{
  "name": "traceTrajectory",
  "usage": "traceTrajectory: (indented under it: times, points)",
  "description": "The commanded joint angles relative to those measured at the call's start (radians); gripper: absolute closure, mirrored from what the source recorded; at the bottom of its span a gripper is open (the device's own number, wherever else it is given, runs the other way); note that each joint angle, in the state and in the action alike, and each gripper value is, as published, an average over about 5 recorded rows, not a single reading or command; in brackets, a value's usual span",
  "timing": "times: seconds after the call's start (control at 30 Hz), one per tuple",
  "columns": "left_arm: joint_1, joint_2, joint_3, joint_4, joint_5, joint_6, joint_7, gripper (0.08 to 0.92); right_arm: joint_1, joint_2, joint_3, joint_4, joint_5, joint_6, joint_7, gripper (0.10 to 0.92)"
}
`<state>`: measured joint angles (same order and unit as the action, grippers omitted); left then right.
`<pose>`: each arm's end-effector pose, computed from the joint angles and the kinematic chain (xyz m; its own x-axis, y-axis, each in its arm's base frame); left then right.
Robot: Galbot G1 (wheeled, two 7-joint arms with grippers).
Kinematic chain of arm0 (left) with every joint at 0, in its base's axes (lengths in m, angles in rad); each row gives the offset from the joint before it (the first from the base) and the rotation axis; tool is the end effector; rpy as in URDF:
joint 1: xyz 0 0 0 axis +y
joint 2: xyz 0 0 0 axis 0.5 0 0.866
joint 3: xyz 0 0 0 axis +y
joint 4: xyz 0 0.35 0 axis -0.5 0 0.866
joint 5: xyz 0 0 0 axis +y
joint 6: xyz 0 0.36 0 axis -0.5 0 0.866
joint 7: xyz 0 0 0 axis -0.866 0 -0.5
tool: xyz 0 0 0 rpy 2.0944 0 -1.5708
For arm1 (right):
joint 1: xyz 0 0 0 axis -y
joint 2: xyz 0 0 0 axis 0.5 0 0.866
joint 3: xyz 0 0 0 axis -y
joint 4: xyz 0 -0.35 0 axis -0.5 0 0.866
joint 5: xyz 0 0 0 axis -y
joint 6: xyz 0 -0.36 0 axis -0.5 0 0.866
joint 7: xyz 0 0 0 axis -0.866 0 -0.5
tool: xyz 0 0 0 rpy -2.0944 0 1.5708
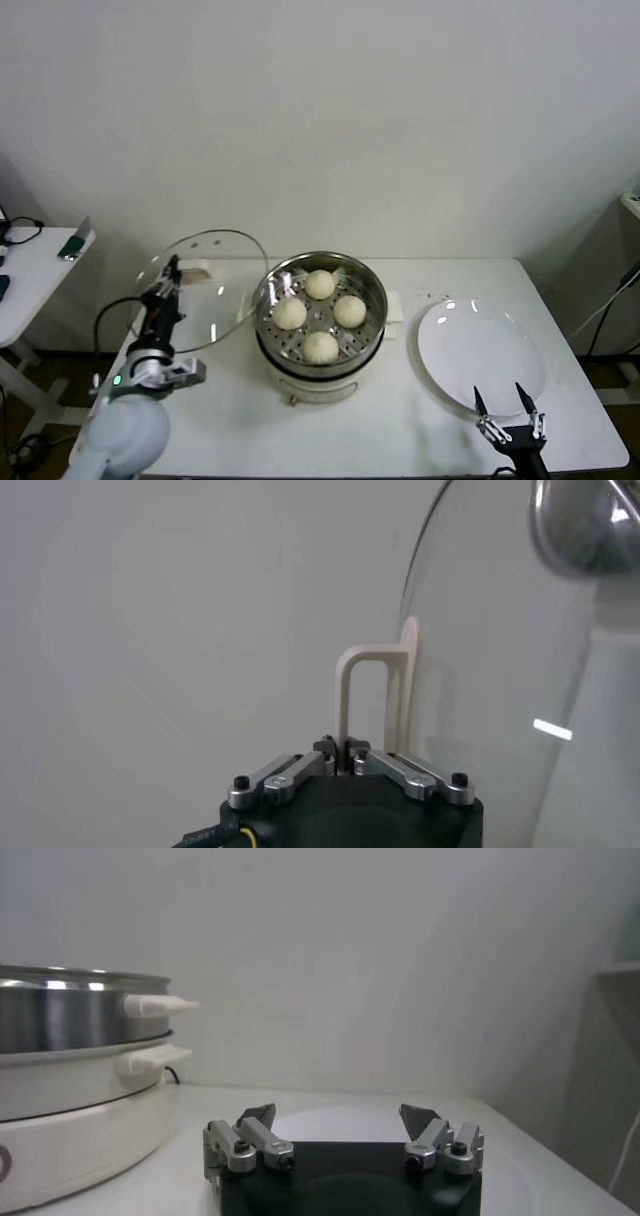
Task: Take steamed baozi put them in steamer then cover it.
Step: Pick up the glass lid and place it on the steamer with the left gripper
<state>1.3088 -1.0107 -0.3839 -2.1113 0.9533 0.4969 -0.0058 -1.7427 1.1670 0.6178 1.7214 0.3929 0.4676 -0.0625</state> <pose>0.2533 0.0511 -0.2359 -0.9917 -0.1068 -0.0723 -0.0892 0.1632 0.9826 0.1061 -0.1471 -0.4259 -0.9974 -0.0479 0.0543 -0.0494 0.9984 -0.0275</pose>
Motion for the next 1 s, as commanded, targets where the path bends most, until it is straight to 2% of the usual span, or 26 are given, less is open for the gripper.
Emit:
traceTrajectory:
  times: [0.03, 0.27, 0.43, 0.7, 0.83, 1.0]
  points:
    - [-0.184, -0.126, 0.348, -0.046, 0.248, 0.225, 0.197, 0.852, 0.006, -0.001, 0.000, -0.004, 0.003, 0.014, 0.000, 0.203]
    - [-0.267, -0.236, 0.472, 0.029, 0.330, 0.286, 0.276, 0.852, 0.011, 0.000, 0.006, -0.008, 0.004, 0.026, 0.001, 0.203]
    - [-0.299, -0.312, 0.509, 0.076, 0.392, 0.288, 0.290, 0.852, 0.012, -0.002, 0.009, -0.014, 0.005, 0.034, 0.001, 0.203]
    - [-0.272, -0.416, 0.556, 0.126, 0.507, 0.265, 0.277, 0.852, 0.013, -0.016, 0.012, -0.022, 0.020, 0.049, 0.003, 0.203]
    - [-0.261, -0.448, 0.567, 0.152, 0.547, 0.251, 0.261, 0.852, 0.015, -0.016, 0.013, -0.021, 0.023, 0.051, 0.003, 0.203]
    - [-0.263, -0.451, 0.569, 0.179, 0.563, 0.241, 0.249, 0.852, 0.014, -0.013, 0.013, -0.024, 0.023, 0.057, 0.004, 0.203]
